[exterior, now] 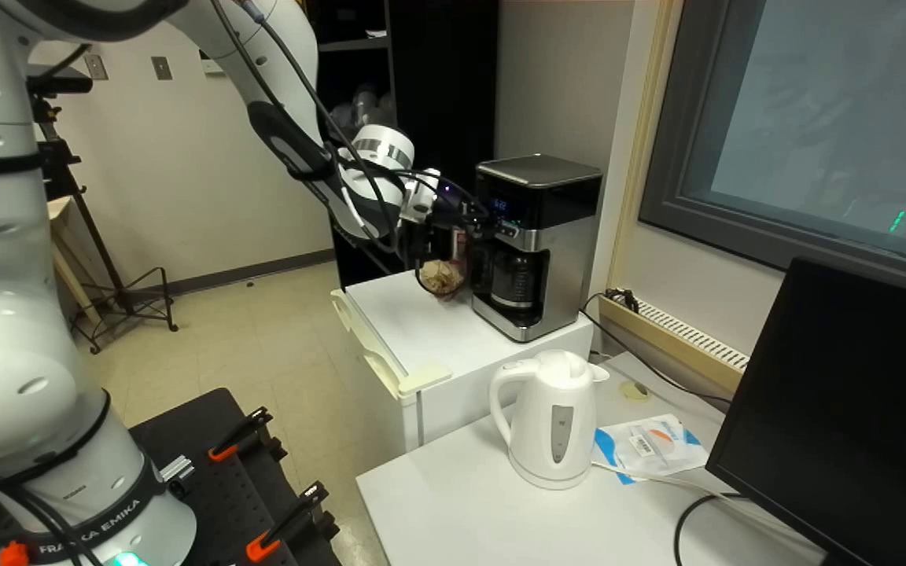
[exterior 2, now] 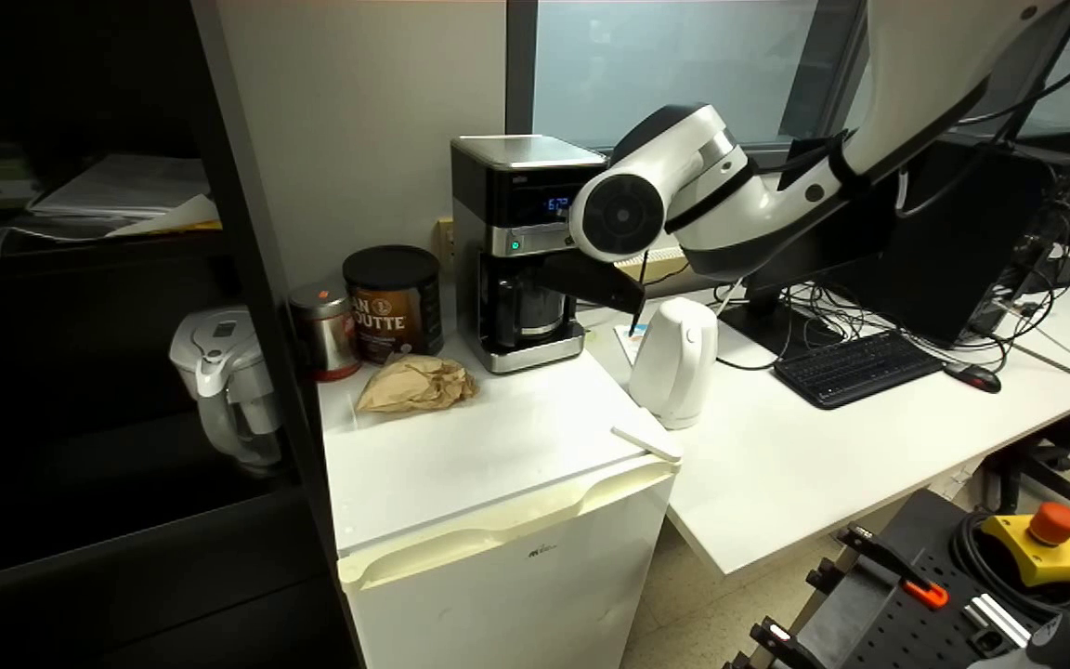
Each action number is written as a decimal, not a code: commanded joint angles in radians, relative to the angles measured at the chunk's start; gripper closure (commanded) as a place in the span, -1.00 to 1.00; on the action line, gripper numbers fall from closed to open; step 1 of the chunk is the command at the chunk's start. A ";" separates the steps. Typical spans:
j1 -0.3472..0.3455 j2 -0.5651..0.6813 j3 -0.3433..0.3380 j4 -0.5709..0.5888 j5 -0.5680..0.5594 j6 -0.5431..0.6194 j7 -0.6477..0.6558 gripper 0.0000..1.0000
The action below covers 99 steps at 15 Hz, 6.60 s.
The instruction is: Press the buttons on the coffee making machine
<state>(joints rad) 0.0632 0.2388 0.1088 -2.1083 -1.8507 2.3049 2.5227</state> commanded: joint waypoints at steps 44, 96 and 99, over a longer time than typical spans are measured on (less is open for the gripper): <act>0.095 -0.098 0.084 -0.118 -0.087 0.021 -0.003 0.99; 0.082 0.124 0.088 0.124 -0.042 -0.019 -0.128 0.99; 0.080 0.131 0.086 0.132 -0.030 -0.019 -0.133 0.99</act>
<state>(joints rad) 0.1454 0.3404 0.1962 -2.0217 -1.9063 2.2936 2.4308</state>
